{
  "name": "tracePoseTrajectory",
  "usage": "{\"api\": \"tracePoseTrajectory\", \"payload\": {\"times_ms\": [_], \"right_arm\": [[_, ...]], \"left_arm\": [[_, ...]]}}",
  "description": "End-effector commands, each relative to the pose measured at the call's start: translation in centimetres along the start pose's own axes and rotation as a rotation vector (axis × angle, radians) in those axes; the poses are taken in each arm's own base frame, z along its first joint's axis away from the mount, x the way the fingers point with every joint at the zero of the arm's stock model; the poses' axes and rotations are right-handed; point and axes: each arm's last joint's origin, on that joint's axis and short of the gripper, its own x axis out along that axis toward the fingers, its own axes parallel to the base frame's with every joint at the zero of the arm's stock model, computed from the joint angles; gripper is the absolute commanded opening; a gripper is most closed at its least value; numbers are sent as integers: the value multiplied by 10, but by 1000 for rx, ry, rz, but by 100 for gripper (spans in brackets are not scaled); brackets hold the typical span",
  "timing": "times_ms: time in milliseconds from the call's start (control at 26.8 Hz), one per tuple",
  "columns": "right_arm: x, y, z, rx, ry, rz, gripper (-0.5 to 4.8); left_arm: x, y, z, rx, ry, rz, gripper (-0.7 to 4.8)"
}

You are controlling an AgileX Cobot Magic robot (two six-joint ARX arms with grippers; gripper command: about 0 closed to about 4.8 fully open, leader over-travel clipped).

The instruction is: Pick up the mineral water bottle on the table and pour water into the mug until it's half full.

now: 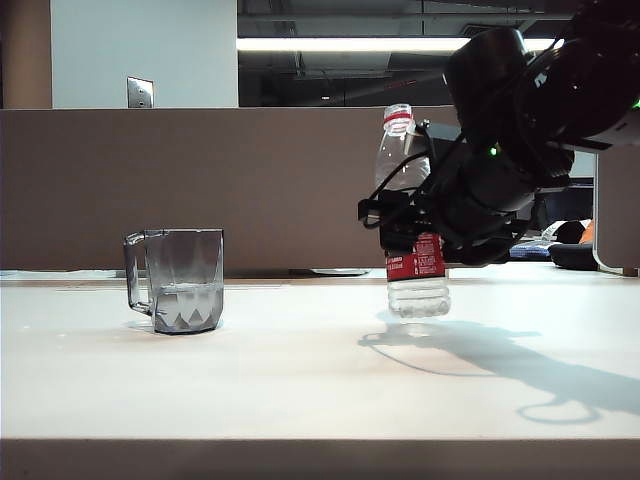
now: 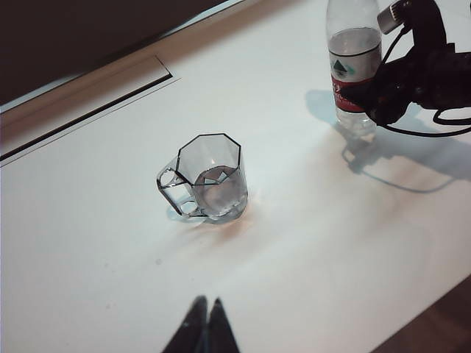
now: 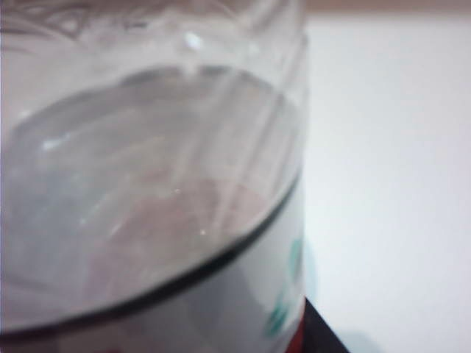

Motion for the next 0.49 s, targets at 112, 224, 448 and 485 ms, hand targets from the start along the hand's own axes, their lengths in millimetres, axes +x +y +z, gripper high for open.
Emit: {"api": "tracePoseTrajectory", "payload": {"times_ms": [112, 224, 448, 485], "right_arm": [[0, 1, 7, -4, -50, 6, 304], [0, 1, 5, -10, -34, 3, 304], [1, -1, -4, -22, 10, -6, 314], [1, -1, -6, -24, 19, -8, 327]], "left_arm": [[-2, 0, 2, 3, -13, 6, -5], [-2, 0, 2, 3, -14, 6, -5], [-2, 0, 2, 4, -13, 6, -5], [-2, 0, 2, 4, -14, 6, -5]]}}
